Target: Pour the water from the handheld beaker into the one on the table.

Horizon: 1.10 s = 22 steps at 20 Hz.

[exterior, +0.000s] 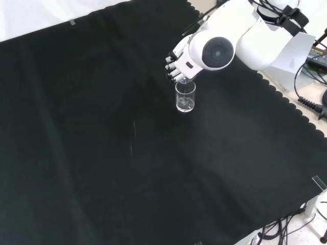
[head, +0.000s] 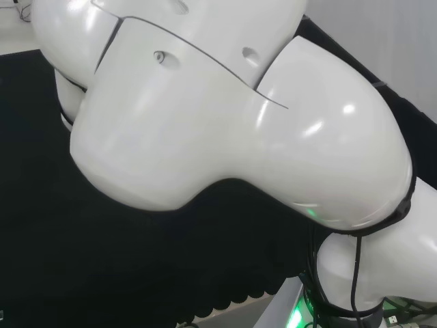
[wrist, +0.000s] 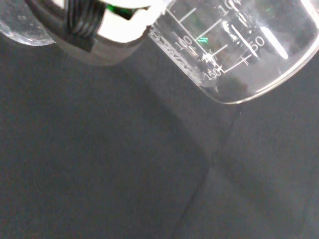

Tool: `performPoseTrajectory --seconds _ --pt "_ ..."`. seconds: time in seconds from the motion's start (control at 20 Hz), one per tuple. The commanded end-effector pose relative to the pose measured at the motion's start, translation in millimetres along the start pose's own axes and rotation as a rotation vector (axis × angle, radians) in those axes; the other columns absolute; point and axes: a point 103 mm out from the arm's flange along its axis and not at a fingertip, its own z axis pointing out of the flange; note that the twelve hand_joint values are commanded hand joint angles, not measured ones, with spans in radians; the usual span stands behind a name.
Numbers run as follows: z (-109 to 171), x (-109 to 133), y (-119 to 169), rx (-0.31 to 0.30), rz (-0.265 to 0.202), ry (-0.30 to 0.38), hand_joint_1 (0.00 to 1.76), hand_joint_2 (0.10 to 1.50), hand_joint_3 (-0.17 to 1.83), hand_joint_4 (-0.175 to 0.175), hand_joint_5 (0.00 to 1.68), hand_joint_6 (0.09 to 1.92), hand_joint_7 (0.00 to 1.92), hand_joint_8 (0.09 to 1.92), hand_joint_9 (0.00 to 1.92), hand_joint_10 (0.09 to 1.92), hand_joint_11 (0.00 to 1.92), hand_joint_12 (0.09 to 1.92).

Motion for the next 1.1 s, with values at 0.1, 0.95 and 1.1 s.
performPoseTrajectory --seconds 0.1,0.95,1.1 --pt "-3 1 -1 0.007 0.001 -0.008 1.42 1.03 -0.17 -0.175 1.32 0.43 1.27 0.50 1.49 0.27 1.25 1.00" --pt "2 -6 0 -0.029 -0.024 0.124 1.43 1.01 -0.17 -0.156 1.32 0.33 1.36 0.44 1.64 0.09 1.26 0.99" --pt "7 -14 0 -0.045 -0.043 0.233 1.43 1.01 -0.17 -0.156 1.32 0.33 1.36 0.44 1.64 0.09 1.26 0.99"
